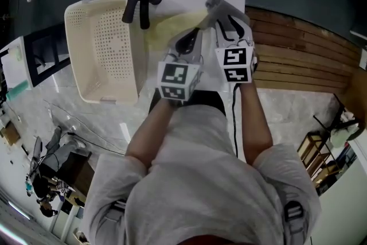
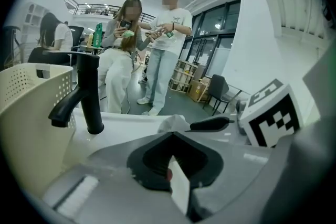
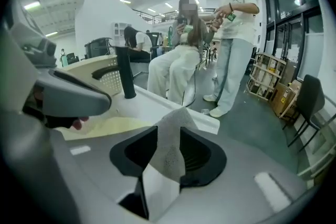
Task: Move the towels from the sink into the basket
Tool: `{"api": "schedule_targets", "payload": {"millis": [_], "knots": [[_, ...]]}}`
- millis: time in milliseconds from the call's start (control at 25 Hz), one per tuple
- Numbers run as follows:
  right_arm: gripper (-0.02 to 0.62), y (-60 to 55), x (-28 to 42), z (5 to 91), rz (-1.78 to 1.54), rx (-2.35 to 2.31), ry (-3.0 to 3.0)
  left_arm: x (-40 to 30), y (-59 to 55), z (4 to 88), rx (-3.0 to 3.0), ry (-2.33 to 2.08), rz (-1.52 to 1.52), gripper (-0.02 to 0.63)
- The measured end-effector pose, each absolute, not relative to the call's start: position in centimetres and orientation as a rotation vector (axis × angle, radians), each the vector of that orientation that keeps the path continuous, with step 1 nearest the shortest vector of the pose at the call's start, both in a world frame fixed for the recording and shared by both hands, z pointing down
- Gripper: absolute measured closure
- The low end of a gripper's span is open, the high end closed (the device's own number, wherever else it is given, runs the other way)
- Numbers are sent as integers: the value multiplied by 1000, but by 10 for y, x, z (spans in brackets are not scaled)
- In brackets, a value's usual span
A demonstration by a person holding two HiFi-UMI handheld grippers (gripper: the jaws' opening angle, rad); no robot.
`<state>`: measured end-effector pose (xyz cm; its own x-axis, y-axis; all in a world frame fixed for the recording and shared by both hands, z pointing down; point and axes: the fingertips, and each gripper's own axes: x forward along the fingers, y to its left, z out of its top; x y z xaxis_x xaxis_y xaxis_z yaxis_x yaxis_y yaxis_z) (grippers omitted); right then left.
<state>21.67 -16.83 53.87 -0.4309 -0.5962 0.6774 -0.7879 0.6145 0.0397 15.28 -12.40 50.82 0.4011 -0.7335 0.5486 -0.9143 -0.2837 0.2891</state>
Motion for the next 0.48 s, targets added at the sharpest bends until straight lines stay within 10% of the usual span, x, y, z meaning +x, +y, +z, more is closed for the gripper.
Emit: {"api": "schedule_targets", "payload": {"millis": [360,480], "knots": [[462,-168,220,596,383,952,-1998,151,-117,522,2069,-1386,452,584],[577,-171,221,590,356,973,-1997,148,-116,522,2059,-1396,459,584]]}}
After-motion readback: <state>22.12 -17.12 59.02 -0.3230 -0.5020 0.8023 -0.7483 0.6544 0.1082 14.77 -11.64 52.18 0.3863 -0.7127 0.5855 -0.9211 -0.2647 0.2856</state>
